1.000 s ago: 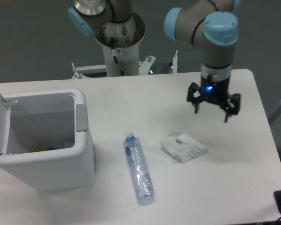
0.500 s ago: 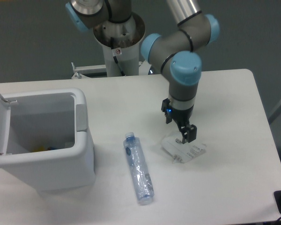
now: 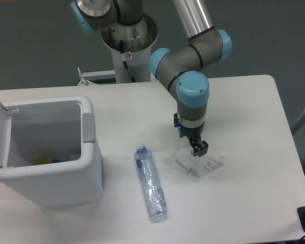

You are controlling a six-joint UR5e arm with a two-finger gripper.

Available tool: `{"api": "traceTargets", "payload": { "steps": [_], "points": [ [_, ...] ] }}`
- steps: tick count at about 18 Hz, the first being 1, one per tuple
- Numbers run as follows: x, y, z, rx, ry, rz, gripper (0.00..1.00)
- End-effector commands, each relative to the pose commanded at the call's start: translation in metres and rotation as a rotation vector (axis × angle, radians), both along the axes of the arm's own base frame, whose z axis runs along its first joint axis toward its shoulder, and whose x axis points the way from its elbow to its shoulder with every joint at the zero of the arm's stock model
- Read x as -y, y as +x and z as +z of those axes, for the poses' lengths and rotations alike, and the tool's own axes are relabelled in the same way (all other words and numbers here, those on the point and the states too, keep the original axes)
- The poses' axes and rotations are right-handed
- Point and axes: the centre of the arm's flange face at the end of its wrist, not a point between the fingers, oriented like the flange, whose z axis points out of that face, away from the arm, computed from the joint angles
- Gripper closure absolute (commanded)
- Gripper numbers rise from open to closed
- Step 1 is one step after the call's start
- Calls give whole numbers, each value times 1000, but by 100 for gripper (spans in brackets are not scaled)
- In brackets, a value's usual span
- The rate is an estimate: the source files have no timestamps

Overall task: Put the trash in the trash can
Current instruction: 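Close the gripper on the white wrapper and lift it, then carry the wrapper over the white bin and release it inside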

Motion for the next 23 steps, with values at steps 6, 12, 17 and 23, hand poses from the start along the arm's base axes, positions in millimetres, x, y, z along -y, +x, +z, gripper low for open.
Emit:
{"api": "traceTargets", "payload": {
  "steps": [6,12,17,23],
  "points": [
    [7,-15,38,-46,61,109,100],
    [3,-4,111,42,331,365,100],
    [-28,61,236,257,696,635,100],
    [-58,151,327,358,829,651,100]
  ]
}}
